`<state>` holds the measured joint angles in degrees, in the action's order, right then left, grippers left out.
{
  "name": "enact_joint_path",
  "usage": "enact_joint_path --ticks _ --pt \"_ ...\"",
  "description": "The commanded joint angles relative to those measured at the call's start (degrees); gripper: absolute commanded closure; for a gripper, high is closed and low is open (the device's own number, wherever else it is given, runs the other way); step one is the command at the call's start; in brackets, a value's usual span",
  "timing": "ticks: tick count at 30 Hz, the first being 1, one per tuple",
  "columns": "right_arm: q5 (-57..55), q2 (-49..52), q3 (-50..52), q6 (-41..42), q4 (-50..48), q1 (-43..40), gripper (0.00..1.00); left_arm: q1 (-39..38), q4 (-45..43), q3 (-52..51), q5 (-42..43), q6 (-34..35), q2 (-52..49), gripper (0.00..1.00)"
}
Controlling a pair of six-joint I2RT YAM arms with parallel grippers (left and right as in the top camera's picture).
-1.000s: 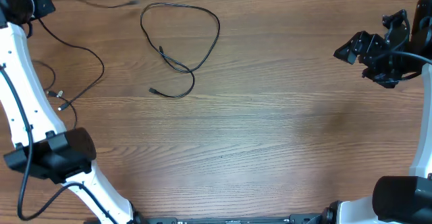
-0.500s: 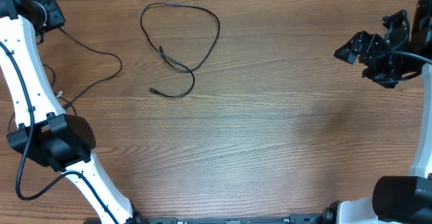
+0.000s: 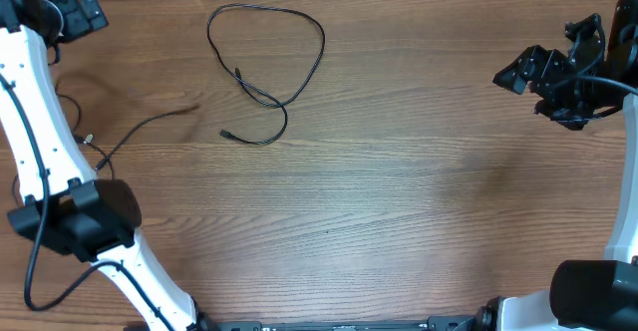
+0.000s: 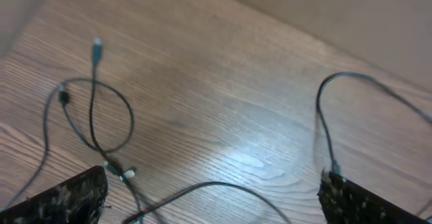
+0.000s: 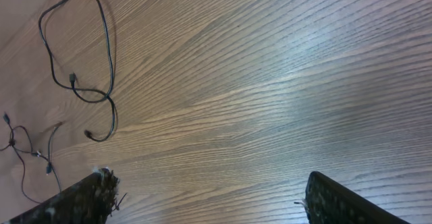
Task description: Untangle cables
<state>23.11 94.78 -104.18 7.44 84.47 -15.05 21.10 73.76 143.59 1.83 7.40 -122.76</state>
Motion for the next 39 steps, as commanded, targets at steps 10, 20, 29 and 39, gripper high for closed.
enact_joint_path --ticks 10,20,29,39 --pt "-0.1 0.0 0.0 -0.5 -0.1 0.0 0.12 -0.5 1.8 -0.1 9.3 0.3 16.1 0.0" --pt "-0.1 0.0 0.0 -0.5 0.9 0.0 0.12 -9.8 6.4 -0.4 9.8 -0.4 12.3 0.0" --pt "-0.2 0.0 0.0 -0.5 0.1 0.0 0.12 -20.2 2.0 -0.4 5.7 7.4 -1.8 0.1" --pt "-0.1 0.0 0.0 -0.5 -1.5 0.0 0.12 -21.9 -4.3 -0.4 4.0 25.0 -17.9 0.18"
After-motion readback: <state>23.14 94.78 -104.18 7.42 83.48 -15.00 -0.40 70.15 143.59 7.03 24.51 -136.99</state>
